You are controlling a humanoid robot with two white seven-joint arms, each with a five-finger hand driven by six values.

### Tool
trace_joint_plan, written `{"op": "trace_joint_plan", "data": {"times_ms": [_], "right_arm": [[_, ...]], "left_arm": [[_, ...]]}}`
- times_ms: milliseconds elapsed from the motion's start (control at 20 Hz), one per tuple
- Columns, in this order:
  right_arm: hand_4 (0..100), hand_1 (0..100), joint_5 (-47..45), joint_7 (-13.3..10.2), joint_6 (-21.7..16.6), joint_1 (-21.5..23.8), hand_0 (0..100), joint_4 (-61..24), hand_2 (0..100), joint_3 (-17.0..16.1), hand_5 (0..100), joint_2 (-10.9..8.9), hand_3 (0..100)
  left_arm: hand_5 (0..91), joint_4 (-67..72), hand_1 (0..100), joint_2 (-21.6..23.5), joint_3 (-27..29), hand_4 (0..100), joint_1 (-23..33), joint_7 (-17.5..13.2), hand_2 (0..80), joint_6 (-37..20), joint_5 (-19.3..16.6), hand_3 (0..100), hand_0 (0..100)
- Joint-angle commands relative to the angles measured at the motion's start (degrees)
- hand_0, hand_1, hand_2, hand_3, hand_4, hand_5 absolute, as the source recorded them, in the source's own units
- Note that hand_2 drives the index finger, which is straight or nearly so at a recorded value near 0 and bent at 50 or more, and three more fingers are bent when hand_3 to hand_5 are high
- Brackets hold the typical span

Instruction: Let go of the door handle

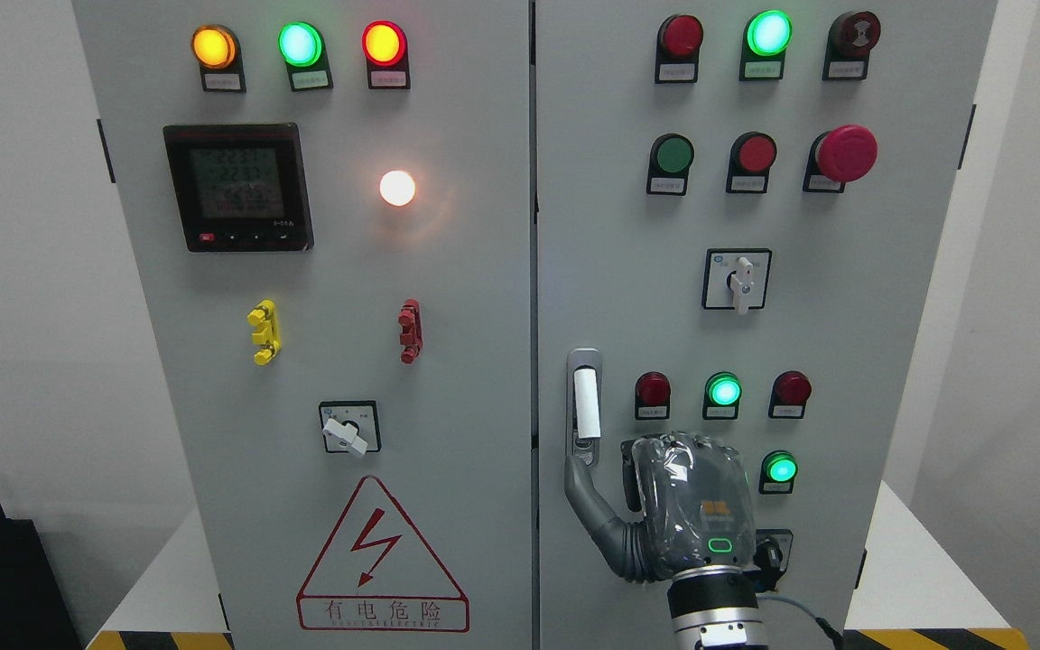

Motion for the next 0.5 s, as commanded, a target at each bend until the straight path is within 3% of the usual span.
{"op": "trace_joint_plan", "data": {"times_ms": [0, 100, 450], "right_arm": [[98, 1, 0.7, 0.0, 0.0, -1.3, 35, 2.7, 100, 0.1, 93, 0.3, 100], [98, 1, 0.7, 1.3, 0.1, -1.5, 36, 2.8, 100, 0.1, 93, 0.3, 100], [98, 3, 0.7, 1.7, 1.1, -2.4, 35, 2.8, 100, -0.1, 93, 0.21, 100]], "left_arm": [[0.0, 1.0, 39, 0.0, 0.6, 0, 0.0, 0.0, 0.0, 0.0, 0.0, 0, 12], [0.0, 1.0, 39, 0.0, 0.6, 0, 0.1, 0.0, 0.0, 0.0, 0.0, 0, 12], [0.0, 1.0, 39, 0.0, 0.6, 0, 0.0, 0.0, 0.0, 0.0, 0.0, 0, 12]]}}
